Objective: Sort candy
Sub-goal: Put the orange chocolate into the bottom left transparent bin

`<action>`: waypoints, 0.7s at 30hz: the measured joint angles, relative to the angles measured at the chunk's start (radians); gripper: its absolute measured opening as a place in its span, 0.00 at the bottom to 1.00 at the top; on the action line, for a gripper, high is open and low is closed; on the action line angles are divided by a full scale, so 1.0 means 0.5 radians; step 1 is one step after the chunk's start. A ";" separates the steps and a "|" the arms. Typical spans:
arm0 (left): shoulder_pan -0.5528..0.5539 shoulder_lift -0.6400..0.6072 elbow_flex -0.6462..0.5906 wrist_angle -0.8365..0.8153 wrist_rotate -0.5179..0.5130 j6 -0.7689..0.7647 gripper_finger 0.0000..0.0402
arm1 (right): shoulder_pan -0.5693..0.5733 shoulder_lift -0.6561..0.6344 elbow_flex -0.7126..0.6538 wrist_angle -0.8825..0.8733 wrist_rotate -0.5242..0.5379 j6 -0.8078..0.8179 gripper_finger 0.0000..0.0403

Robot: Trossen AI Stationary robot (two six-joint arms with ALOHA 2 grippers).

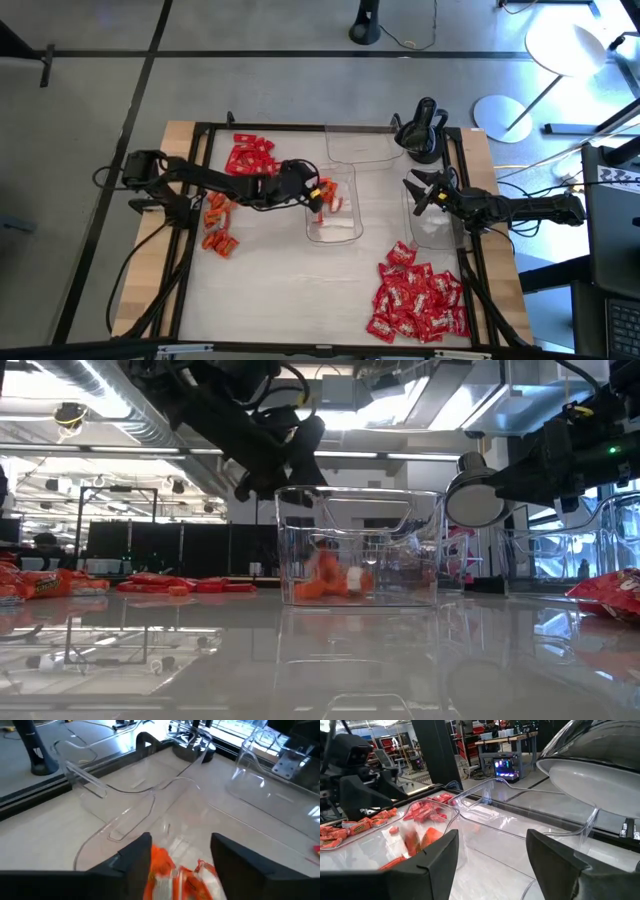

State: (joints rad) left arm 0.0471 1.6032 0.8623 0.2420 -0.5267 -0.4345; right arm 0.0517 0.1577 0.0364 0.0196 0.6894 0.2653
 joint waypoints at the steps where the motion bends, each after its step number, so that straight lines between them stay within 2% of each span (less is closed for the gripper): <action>1: 0.008 0.000 0.000 0.010 0.031 0.004 0.54 | 0.000 0.000 0.000 0.000 0.000 0.000 0.57; 6: 0.027 -0.011 0.000 0.001 0.101 0.009 0.63 | 0.000 0.000 0.000 -0.001 -0.001 0.000 0.57; 13: -0.020 -0.267 0.000 -0.118 0.160 -0.064 0.65 | 0.000 0.001 0.000 -0.003 -0.001 -0.001 0.57; 17: -0.102 -0.511 0.002 -0.516 0.160 -0.195 0.65 | 0.001 0.001 0.001 -0.008 -0.001 -0.001 0.57; 21: -0.215 -0.701 0.002 -1.073 0.159 -0.487 0.65 | 0.000 0.001 0.002 -0.022 -0.001 -0.002 0.57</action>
State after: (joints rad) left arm -0.0604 1.2525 0.8631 -0.2946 -0.4471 -0.6779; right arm 0.0519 0.1581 0.0372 0.0088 0.6890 0.2646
